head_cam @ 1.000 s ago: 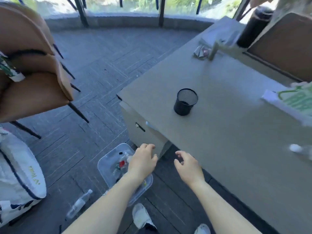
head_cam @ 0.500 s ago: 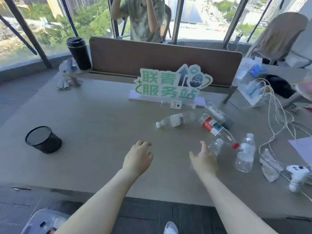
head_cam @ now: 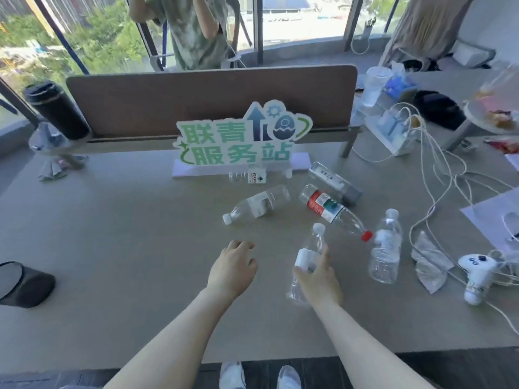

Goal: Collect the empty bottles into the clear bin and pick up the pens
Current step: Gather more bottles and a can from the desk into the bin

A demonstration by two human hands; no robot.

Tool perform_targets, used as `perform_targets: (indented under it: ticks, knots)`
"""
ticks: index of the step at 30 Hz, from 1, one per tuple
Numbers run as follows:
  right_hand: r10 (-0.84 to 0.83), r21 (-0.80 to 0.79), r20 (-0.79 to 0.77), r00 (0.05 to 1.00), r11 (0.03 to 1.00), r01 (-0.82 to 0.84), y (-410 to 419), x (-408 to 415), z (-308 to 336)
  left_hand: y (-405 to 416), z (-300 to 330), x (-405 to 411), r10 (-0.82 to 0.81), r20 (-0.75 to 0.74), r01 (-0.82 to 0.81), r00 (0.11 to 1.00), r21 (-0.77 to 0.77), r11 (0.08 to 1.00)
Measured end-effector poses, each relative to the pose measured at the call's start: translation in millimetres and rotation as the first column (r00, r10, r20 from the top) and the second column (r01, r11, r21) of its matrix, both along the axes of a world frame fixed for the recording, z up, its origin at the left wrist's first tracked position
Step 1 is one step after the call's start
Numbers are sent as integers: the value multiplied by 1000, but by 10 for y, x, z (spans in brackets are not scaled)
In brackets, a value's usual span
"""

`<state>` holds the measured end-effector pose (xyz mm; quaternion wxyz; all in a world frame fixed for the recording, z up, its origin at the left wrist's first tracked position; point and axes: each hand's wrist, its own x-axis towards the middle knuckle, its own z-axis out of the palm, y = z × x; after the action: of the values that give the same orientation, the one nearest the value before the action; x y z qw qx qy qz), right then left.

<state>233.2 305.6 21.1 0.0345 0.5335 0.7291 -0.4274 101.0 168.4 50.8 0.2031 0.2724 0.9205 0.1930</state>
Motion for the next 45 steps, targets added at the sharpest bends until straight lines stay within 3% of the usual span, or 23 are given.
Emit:
perform_targets:
  ticks: [5,9,12,16,19,22,28,34,41,45]
  knots:
    - [1,26,-204,979,1000,4,-72,-100,262,272,160,-440,-42,-65,44,997,33,998]
    - [-54,34,-257,965,997,65,-114,-178,377,593,116,-796,-75,-92,77,993,20,997]
    - [-115,38,-251,961,991,128,-124,-185,358,921,-62,-1035,-130,-137,127,982,-34,991]
    - [-134,70,-126,983,987,143,-120,-144,222,1222,-392,-1215,-207,-134,193,969,-110,975]
    - [-148,73,-115,982,985,157,-128,-118,123,1190,-575,-1222,-273,-146,237,951,-226,945]
    - [-141,80,-105,984,985,150,-153,-122,68,1022,-618,-1128,-282,-121,246,952,-246,937]
    - [-51,72,-180,982,995,65,-194,-336,127,569,-344,-1060,-10,-42,8,999,-43,999]
    - [180,28,-350,919,983,-182,-344,-814,319,-193,159,-1011,342,-44,-338,939,80,938]
    - [563,45,-402,722,800,-599,-1254,-1351,471,-1678,426,-697,723,-83,-701,686,188,687]
    - [770,77,-407,492,566,-821,-2264,-1355,545,-2839,395,-222,867,-30,-852,497,175,494]
